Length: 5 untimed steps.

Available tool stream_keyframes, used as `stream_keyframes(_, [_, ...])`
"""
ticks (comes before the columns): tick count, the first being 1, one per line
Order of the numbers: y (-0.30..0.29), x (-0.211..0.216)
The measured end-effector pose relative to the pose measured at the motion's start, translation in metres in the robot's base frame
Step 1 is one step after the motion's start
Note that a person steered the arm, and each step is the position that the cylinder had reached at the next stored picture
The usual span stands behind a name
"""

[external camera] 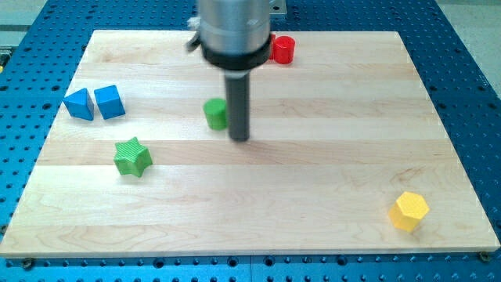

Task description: Push the green circle into the green star

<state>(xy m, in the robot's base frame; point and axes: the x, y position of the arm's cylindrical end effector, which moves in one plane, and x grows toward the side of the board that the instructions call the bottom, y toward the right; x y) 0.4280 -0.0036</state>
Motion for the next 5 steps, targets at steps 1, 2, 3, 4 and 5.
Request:
stream_keyframes(1, [-0.007,-0.009])
stream_keyframes(2, [-0.006,-0.053])
stream_keyframes(3, [-0.070,-0.035])
stream_keyframes(4, [-0.090,0.024])
stream_keyframes(5, [-0.130,0.048])
